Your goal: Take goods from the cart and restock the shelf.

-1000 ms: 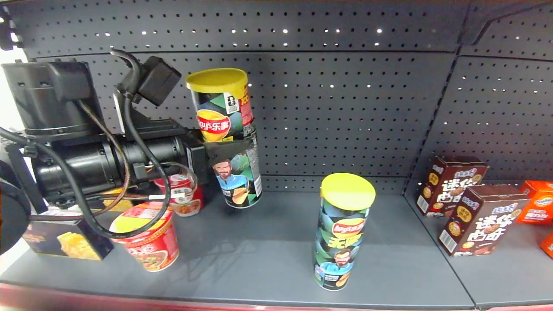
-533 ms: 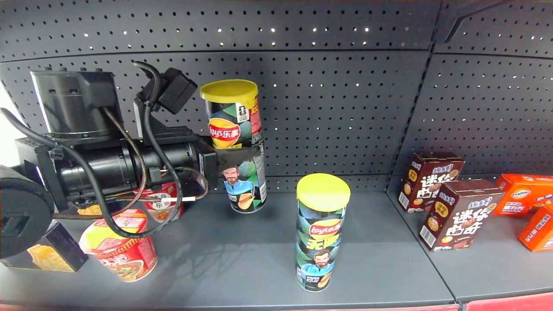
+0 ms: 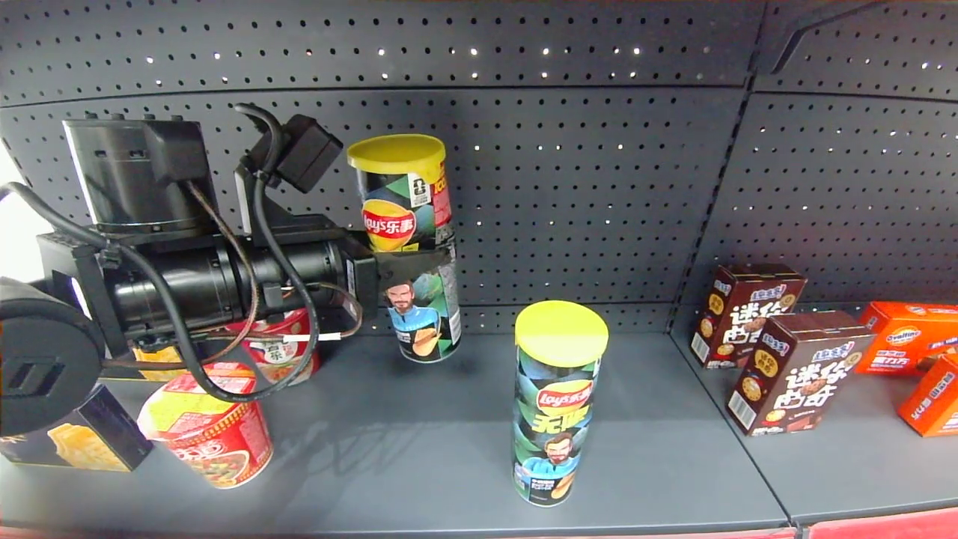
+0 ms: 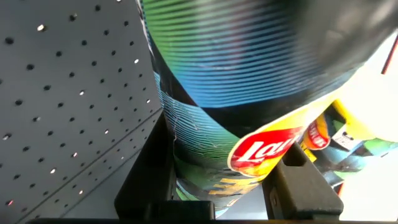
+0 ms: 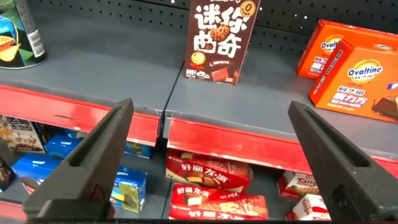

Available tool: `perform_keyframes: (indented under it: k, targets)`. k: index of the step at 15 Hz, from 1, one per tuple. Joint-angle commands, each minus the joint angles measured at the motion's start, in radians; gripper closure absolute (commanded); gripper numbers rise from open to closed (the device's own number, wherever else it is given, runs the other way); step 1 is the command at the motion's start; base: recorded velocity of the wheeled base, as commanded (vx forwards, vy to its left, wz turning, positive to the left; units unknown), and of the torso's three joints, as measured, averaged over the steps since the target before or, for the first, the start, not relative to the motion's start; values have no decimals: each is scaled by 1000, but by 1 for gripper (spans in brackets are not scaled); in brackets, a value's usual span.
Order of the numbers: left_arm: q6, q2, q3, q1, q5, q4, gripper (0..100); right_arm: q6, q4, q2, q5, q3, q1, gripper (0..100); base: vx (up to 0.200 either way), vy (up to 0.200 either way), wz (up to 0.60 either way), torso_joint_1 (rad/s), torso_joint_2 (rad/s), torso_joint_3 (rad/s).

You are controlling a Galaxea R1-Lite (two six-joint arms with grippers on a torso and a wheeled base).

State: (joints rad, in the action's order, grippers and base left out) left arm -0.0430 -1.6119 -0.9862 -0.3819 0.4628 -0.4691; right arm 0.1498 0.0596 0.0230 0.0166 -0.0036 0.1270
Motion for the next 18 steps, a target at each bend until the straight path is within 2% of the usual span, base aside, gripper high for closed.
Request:
perform_keyframes:
  k: [1,6,7,10,11,12,13,16,18]
  targets:
    - [0,-13,-9,1,14,0,100,1,0,3,0,1,0,0,0,0,0,0,0,0]
    - [-2,-63,-11,-8,22,-42,100,1,0,3,0,1,0,0,0,0,0,0,0,0]
    - [0,-100,-45,-2,22,-54,100,1,0,3,0,1,0,0,0,0,0,0,0,0]
    - [6,-183,-75,-3,30,-181,100,1,0,3,0,1,0,0,0,0,0,0,0,0]
    - [25,-184,-62,-11,40,-189,100,1,0,3,0,1,0,0,0,0,0,0,0,0]
    - [29,-184,-55,-14,42,-189,100,1,0,3,0,1,0,0,0,0,0,0,0,0]
    - [41,-194,-46,-38,42,-189,100,1,0,3,0,1,0,0,0,0,0,0,0,0]
    - [94,-212,-45,-68,43,-190,100,1,0,3,0,1,0,0,0,0,0,0,0,0]
    - [97,-230,-46,-72,50,-187,100,1,0,3,2,1,0,0,0,0,0,0,0,0]
